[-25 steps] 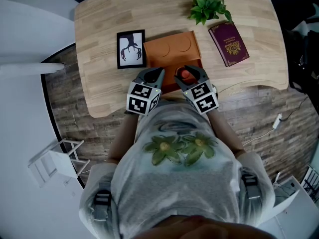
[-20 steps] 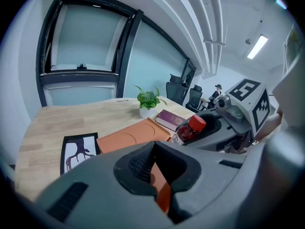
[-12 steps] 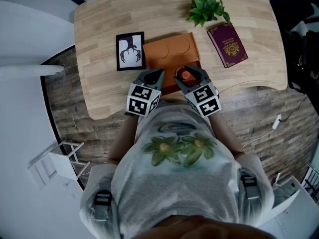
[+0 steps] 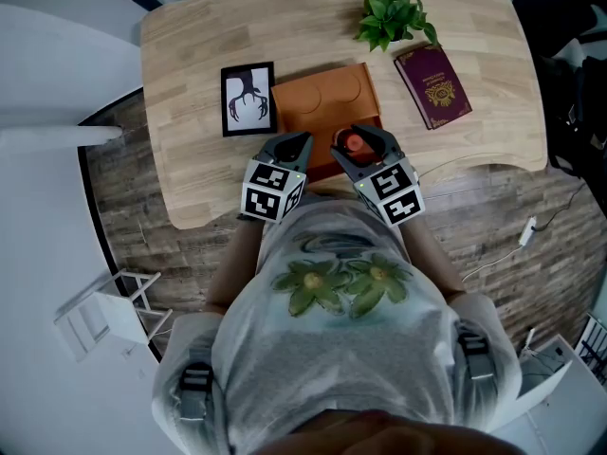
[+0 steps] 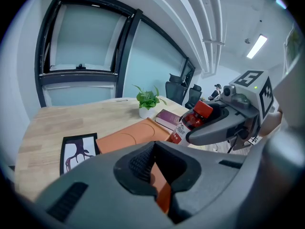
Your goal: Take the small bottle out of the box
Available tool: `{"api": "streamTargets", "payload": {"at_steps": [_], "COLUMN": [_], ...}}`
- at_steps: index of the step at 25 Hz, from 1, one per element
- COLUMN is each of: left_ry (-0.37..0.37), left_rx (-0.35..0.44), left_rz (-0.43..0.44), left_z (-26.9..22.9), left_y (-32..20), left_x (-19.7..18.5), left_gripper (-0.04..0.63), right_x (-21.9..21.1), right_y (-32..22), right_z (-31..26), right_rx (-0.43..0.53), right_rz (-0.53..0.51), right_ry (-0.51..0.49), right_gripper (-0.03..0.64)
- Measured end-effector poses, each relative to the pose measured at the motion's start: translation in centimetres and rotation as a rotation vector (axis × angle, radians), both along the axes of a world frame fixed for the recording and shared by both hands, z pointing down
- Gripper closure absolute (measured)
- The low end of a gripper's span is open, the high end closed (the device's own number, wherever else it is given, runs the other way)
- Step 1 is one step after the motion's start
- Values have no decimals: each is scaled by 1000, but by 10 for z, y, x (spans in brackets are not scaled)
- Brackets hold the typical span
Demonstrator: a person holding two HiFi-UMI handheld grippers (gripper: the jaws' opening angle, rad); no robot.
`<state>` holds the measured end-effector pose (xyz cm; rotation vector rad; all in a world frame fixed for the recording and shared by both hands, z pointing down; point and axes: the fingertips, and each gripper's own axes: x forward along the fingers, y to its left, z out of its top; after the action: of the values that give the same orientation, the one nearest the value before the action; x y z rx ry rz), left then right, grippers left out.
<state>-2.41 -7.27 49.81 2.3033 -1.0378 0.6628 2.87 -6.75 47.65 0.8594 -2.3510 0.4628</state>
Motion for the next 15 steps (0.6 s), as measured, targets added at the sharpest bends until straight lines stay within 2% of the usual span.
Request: {"api": "streamTargets", "payload": {"at_steps": [15], "left_ry": [3], "left_rx": [0], "left_rz": [-2], "left_z": [1], "left_y": [-2], "left_x": [0], "left_gripper": [588], "right_x": [0], "right_y": [-2], "right_z": [-2], "right_rx": [1], "right_rz": [9], "right_ry": [-7], "right_gripper": [393]}}
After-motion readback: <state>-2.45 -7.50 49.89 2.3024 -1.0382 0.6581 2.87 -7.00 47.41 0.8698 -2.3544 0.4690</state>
